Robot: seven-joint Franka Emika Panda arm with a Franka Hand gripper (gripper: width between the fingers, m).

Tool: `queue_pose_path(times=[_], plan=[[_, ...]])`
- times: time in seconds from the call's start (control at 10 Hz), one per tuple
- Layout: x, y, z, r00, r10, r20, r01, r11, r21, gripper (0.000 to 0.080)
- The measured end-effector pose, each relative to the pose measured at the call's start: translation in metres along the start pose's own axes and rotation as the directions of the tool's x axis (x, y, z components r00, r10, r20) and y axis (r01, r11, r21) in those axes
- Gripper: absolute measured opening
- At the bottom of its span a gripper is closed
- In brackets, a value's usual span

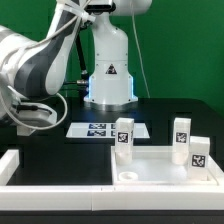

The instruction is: Assemble square table

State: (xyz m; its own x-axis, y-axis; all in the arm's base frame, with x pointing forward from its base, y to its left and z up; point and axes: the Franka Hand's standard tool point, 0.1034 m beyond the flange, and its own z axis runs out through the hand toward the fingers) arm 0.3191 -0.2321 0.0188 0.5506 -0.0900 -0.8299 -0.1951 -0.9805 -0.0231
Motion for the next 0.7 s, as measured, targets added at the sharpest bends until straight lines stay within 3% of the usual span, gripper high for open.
queue_pose_path(times=[0.1, 0.3, 0.4, 0.7], plan=[[-0.009, -0.015, -0.025, 1.0, -0.025, -0.005, 0.025, 1.0, -0.007, 0.029], [-0.042, -0.045, -0.074, 1.0, -0.03, 0.003, 0.03, 0.999, 0.027, 0.029], [-0.052, -0.049, -0.09, 0.999, -0.029, 0.016, 0.028, 0.999, 0.036, 0.029], [-0.049, -0.047, -0.093, 1.0, -0.027, 0.0, 0.027, 0.999, 0.03, 0.029]])
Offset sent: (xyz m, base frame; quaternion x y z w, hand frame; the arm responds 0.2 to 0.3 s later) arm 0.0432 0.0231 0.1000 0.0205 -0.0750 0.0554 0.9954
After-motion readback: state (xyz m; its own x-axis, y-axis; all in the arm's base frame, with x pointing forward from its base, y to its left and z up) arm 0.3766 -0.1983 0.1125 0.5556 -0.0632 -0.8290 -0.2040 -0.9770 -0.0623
